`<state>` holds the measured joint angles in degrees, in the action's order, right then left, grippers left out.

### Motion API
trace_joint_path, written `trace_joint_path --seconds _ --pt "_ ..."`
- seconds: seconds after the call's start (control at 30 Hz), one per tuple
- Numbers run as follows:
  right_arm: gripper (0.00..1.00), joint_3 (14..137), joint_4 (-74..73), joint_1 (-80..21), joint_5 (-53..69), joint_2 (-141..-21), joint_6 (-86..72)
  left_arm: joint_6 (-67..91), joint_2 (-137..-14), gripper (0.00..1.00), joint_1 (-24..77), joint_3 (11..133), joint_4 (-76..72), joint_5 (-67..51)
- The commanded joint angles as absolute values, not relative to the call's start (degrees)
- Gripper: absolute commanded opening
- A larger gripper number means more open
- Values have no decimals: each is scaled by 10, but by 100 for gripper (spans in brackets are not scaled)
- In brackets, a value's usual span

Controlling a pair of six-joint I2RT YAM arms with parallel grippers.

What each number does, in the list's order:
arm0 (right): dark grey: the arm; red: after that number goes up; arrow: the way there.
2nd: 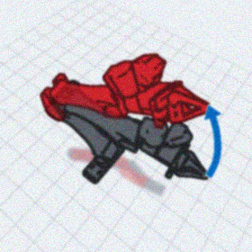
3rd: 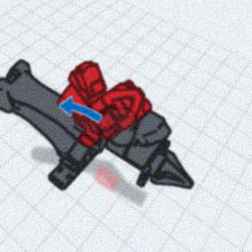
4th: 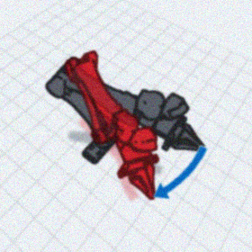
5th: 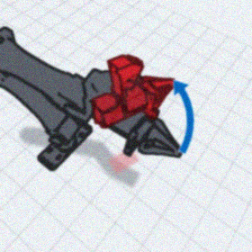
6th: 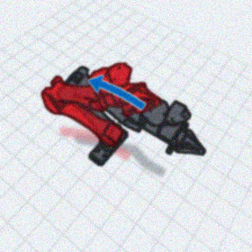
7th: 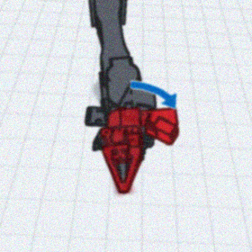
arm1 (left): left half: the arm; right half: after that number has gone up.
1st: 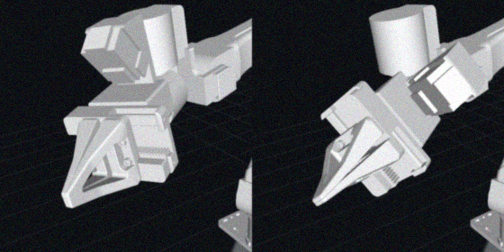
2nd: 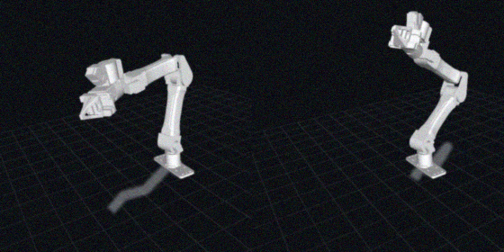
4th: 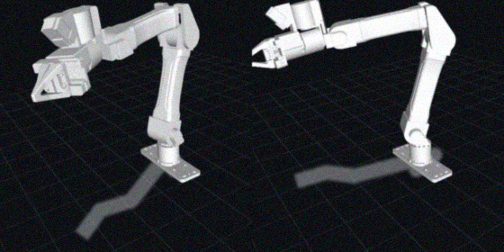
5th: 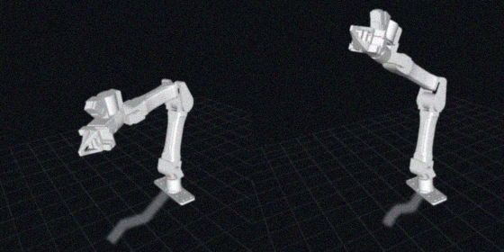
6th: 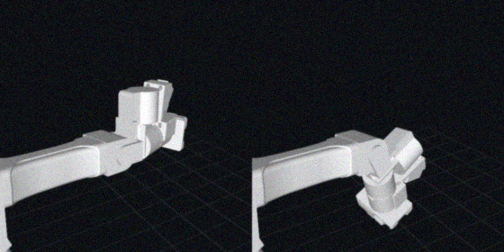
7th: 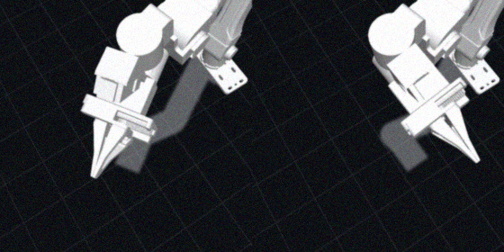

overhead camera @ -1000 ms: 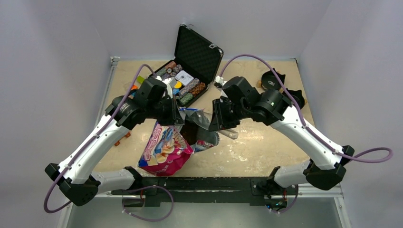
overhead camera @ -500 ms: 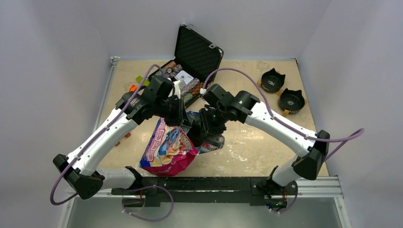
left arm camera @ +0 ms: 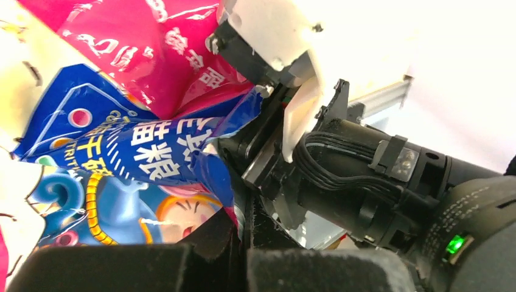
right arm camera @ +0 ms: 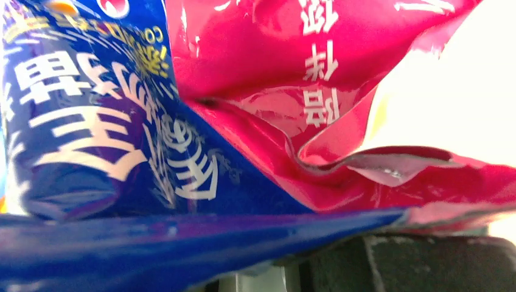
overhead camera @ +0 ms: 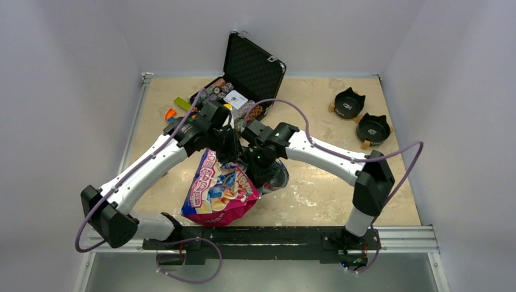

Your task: Serve the pet food

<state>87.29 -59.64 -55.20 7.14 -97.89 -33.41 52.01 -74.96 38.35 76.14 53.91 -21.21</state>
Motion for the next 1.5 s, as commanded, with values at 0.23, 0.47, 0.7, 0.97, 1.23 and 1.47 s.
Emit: trace_joint_path --seconds 0.23,0.47,0.7,0.97,1.23,1.47 --pt "0 727 -76 -530 480 -979 -318 524 -745 0 395 815 491 -268" --pt "0 606 58 -463 554 -838 -390 483 -680 0 395 817 537 -202" --pt "0 502 49 -422 578 -703 -421 438 -611 0 394 816 558 -101" --pt "0 443 117 -407 573 -686 -498 424 -550 0 394 759 501 -85" --pt "0 504 -74 -384 534 -722 -486 432 -547 0 394 745 499 -85" --pt "0 653 -346 -387 364 -757 -347 442 -554 0 394 743 500 -82"
